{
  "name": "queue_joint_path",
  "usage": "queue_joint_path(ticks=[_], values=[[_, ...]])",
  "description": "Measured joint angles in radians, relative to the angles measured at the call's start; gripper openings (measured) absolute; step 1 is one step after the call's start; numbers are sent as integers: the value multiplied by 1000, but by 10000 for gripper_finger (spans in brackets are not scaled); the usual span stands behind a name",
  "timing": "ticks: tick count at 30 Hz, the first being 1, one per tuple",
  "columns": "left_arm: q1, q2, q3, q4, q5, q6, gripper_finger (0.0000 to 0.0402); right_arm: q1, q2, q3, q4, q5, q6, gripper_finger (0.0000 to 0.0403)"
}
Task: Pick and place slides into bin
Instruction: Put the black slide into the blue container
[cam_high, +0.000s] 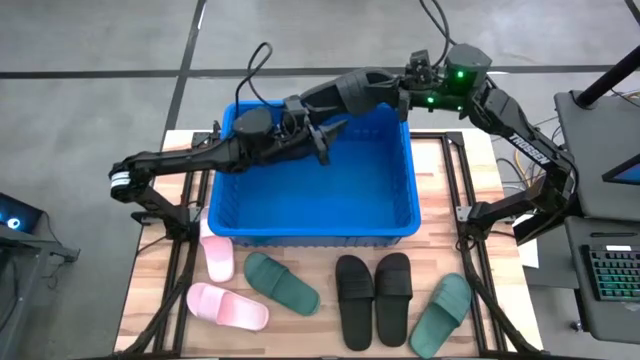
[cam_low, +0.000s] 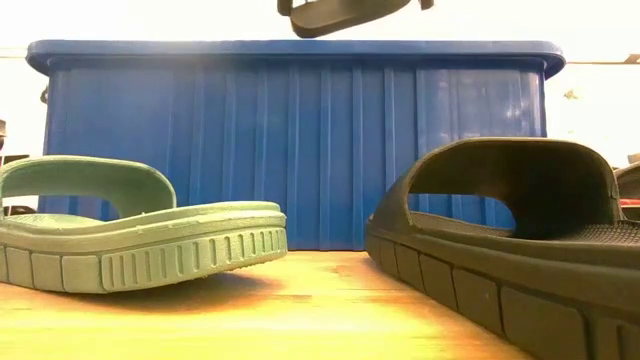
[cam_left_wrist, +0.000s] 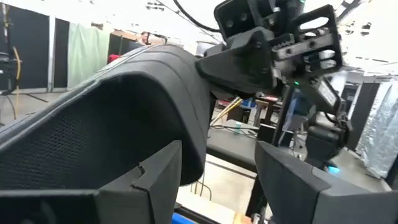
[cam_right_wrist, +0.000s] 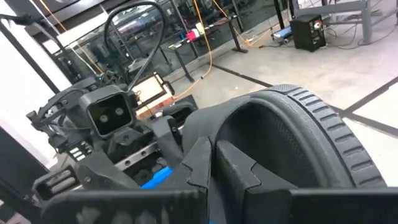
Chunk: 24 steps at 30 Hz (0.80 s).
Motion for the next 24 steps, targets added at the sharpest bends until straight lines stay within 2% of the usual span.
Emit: queue_joint_path(ticks=[11,16,20,24], values=[[4,53,1,135,-44,0,189,36,1,0,3,-1,-50,8],[6,57,1,137,-71,0,184,37,1,0,1,-4,-51,8],[15,57,1,154,-72,0,149,43,3,0,7,-10,-52,8],[23,57,1,150,-73,0,88,59,6,0,7,-9,-51,8]])
